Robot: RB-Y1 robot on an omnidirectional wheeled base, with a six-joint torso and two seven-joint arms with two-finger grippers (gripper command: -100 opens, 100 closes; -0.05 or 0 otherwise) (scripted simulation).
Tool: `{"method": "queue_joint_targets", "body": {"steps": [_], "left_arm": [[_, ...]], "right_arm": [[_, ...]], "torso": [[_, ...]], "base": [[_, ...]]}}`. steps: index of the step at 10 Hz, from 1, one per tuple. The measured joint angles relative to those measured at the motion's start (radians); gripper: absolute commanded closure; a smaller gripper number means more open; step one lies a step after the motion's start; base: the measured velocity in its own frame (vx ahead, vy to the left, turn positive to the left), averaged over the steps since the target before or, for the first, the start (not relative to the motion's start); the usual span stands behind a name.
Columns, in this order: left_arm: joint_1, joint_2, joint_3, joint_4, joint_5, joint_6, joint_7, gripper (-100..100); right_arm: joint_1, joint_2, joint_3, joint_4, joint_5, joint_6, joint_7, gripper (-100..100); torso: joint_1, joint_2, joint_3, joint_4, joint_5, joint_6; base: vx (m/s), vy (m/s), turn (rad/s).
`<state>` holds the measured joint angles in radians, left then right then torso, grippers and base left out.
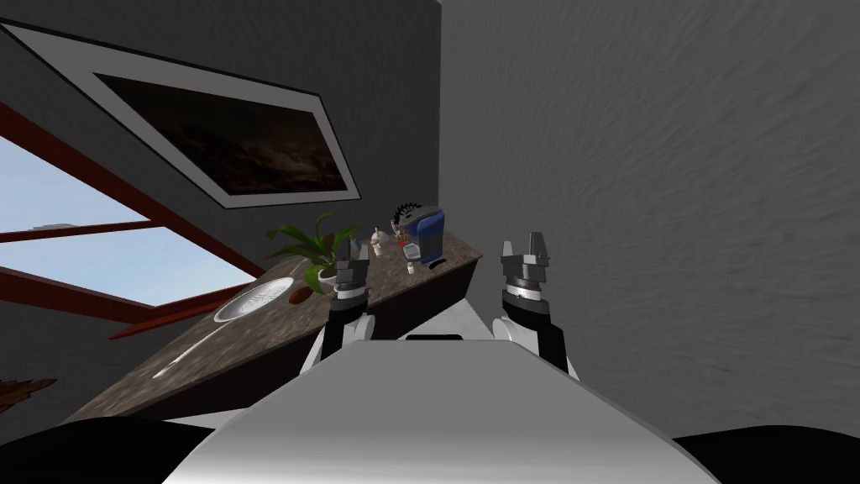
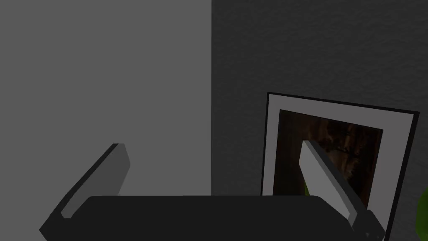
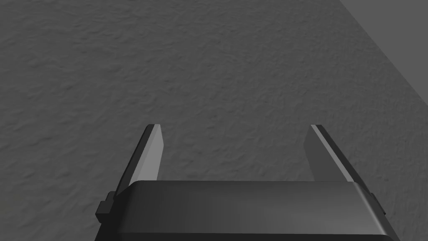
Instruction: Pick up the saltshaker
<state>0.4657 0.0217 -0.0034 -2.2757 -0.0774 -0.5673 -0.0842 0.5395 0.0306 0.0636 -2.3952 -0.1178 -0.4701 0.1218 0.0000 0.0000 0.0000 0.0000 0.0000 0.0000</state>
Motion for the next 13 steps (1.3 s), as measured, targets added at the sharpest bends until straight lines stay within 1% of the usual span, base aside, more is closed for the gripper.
{"method": "queue_joint_targets", "body": {"steps": [1,3,5,6,7,8,10,11,13], "left_arm": [[0.003,0.016,-0.002,-0.002,0.000,0.005,0.002,-100],[0.002,0.062,-0.011,0.008,-0.003,0.023,0.010,-100],[0.005,0.120,-0.019,0.024,-0.003,0.041,0.024,-100],[0.016,0.148,-0.029,0.025,-0.005,0.053,0.031,-100],[0.012,0.166,-0.030,0.028,-0.005,0.064,0.037,-100],[0.013,0.192,-0.035,0.032,-0.005,0.076,0.043,-100],[0.010,0.254,-0.045,0.059,-0.003,0.103,0.066,-100],[0.011,0.277,-0.048,0.061,-0.003,0.116,0.072,-100],[0.026,0.336,-0.064,0.065,-0.004,0.144,0.089,-100]], "right_arm": [[0.000,0.000,0.000,0.000,0.000,0.000,0.000,0],[0.000,0.000,0.000,0.000,0.000,0.000,0.000,0],[0.000,0.000,0.000,0.000,0.000,0.000,0.000,0],[0.000,0.000,0.000,0.000,0.000,0.000,0.000,0],[0.000,0.000,0.000,0.000,0.000,0.000,0.000,0],[0.000,0.000,0.000,0.000,0.000,0.000,0.000,0],[0.000,0.000,0.000,0.000,0.000,0.000,0.000,0],[0.000,0.000,0.000,0.000,0.000,0.000,0.000,0],[0.000,0.000,0.000,0.000,0.000,0.000,0.000,0]], "torso": [[0.000,0.000,0.000,0.000,0.000,0.000],[-0.002,0.001,0.000,0.000,0.000,0.000],[-0.003,0.001,0.001,0.000,-0.001,0.000],[-0.003,0.001,0.001,0.000,-0.001,0.000],[-0.003,0.001,0.001,0.000,-0.001,0.000],[-0.003,0.001,0.001,0.000,-0.001,0.000],[-0.004,0.002,0.001,0.000,-0.001,0.000],[-0.004,0.002,0.001,0.000,-0.001,0.000],[-0.004,0.002,0.001,0.000,-0.001,0.000]], "base": [[-0.009,-0.021,-0.003],[-0.016,-0.037,0.002],[-0.013,-0.050,0.011],[-0.016,-0.041,0.008],[-0.013,-0.039,0.008],[-0.028,-0.054,0.020],[-0.026,-0.064,0.016],[-0.021,-0.041,0.013],[-0.022,-0.057,0.020]]}}
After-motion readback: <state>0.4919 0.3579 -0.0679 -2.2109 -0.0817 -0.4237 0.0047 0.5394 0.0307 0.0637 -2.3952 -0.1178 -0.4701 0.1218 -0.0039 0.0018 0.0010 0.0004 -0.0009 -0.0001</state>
